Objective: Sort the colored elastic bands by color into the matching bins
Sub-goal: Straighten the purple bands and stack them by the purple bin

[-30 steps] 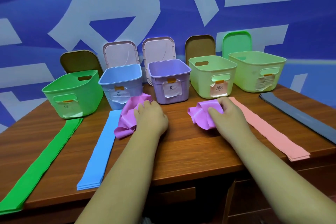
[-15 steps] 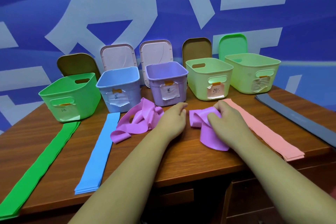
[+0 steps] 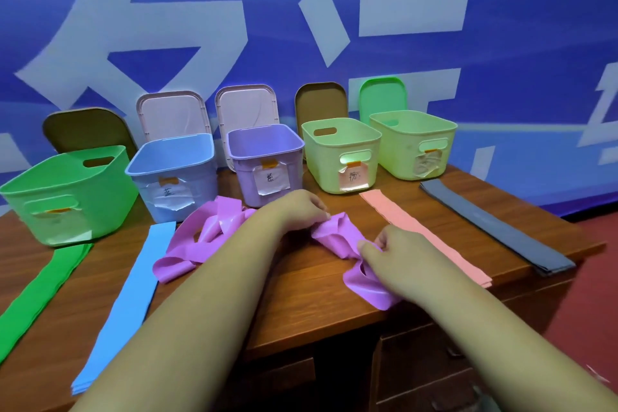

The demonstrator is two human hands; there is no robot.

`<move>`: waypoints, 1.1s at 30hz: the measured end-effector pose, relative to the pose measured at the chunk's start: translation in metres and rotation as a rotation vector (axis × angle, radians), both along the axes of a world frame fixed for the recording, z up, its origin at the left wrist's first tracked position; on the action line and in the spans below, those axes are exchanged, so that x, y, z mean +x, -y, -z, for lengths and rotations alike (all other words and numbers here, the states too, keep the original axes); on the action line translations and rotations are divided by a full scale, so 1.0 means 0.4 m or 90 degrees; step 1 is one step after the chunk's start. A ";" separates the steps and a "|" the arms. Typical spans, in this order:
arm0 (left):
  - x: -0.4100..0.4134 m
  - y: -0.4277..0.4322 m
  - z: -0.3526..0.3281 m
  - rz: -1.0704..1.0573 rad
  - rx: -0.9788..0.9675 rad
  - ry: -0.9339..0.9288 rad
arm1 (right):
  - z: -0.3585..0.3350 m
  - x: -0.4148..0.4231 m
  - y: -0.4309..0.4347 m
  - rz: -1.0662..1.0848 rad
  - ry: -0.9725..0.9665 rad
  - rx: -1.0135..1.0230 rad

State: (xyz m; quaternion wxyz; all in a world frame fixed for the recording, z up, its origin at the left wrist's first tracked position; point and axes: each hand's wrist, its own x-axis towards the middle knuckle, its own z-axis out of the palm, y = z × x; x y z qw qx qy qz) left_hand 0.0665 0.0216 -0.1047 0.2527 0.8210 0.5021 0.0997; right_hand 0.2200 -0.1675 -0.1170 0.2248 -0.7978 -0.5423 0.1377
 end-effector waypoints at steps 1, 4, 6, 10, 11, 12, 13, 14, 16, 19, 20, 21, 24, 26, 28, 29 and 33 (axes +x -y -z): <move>0.000 0.000 -0.002 0.018 -0.033 0.016 | 0.002 0.005 0.005 0.003 -0.006 0.005; 0.001 0.000 -0.005 0.052 -0.083 0.041 | 0.009 0.016 0.017 0.000 -0.012 -0.001; 0.001 0.001 -0.004 0.054 -0.096 0.061 | 0.011 0.020 0.022 -0.002 -0.018 -0.002; -0.001 0.005 -0.028 -0.007 -0.169 0.267 | 0.014 0.026 0.031 -0.005 -0.022 0.024; -0.003 0.007 -0.043 -0.022 -0.184 0.327 | 0.015 0.026 0.036 -0.009 -0.026 0.027; -0.005 0.006 -0.063 -0.041 -0.176 0.368 | 0.016 0.026 0.040 -0.014 -0.030 0.032; -0.009 0.005 -0.085 -0.060 -0.157 0.394 | 0.018 0.026 0.045 -0.016 -0.035 0.038; -0.014 0.004 -0.107 -0.070 -0.138 0.410 | 0.019 0.026 0.049 -0.018 -0.041 0.045; -0.024 0.017 -0.157 -0.059 -0.140 0.438 | 0.016 0.026 0.055 -0.022 -0.044 0.055; -0.037 0.054 -0.229 -0.001 -0.143 0.482 | 0.001 0.022 0.057 -0.031 -0.041 0.063; -0.040 0.065 -0.250 0.011 -0.134 0.494 | -0.003 0.018 0.057 -0.036 -0.046 0.070; -0.041 0.080 -0.271 0.019 -0.124 0.505 | -0.007 0.015 0.057 -0.045 -0.053 0.081; -0.047 0.111 -0.314 0.012 -0.099 0.538 | -0.016 0.003 0.057 -0.080 -0.058 0.106; -0.051 0.123 -0.336 -0.012 -0.090 0.581 | -0.021 -0.003 0.056 -0.096 -0.076 0.116; -0.057 0.129 -0.354 -0.045 -0.079 0.637 | -0.025 -0.009 0.057 -0.100 -0.102 0.128; -0.060 0.131 -0.361 -0.059 -0.062 0.652 | -0.023 -0.011 0.057 -0.097 -0.112 0.139; -0.076 0.128 -0.379 -0.098 0.009 0.655 | -0.028 -0.023 0.060 -0.087 -0.149 0.154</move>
